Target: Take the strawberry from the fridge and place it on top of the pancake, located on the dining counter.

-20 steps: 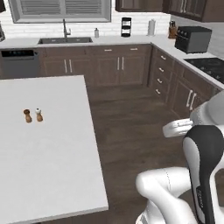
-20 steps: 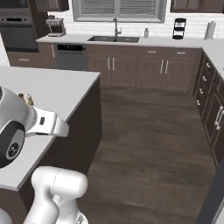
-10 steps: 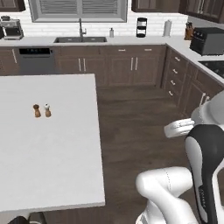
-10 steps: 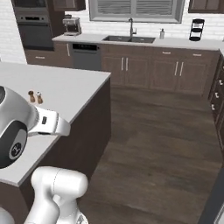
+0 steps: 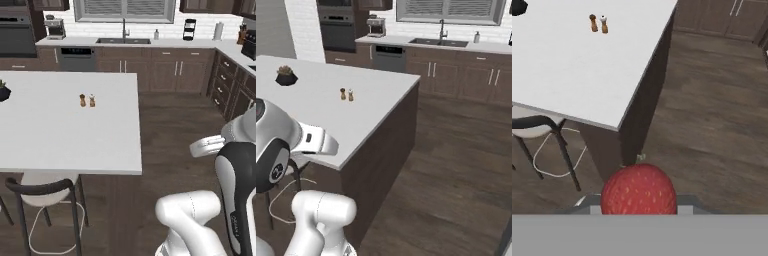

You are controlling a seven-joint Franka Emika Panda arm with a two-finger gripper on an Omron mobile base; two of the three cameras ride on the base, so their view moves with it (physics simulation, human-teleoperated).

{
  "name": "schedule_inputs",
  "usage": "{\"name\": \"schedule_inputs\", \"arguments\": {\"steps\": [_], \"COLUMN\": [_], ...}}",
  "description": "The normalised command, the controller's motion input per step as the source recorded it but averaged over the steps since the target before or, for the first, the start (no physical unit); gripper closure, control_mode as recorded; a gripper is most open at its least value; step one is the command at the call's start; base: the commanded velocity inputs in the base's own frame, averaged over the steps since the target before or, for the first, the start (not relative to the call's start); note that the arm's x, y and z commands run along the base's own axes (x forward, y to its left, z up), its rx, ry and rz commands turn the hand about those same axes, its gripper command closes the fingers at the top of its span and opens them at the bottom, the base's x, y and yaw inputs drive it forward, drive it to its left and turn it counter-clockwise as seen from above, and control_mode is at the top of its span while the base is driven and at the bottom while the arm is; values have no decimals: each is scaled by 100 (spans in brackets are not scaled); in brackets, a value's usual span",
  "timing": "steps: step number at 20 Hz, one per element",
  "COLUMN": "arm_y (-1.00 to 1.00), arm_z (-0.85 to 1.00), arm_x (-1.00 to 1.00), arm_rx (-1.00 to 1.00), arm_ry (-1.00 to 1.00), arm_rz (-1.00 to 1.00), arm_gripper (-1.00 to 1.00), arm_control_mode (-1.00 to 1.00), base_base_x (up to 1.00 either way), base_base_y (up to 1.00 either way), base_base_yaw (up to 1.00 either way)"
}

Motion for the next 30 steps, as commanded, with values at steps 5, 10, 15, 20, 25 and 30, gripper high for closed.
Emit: {"name": "schedule_inputs", "arguments": {"steps": [5,10,15,20,25,30], "arm_y": [0,0,0,0,0,0], "arm_z": [0,0,0,0,0,0], "arm_x": [0,0,0,0,0,0], "arm_rx": [0,0,0,0,0,0], "arm_ry": [0,0,0,0,0,0], "arm_rz": [0,0,0,0,0,0], "arm_gripper": [100,100,100,100,100,100], "arm_control_mode": [100,100,100,100,100,100], "base_base_x": [-11,-8,0,0,-1,-15], "base_base_y": [100,100,100,100,100,100], "base_base_yaw": [24,22,12,6,5,5]}}
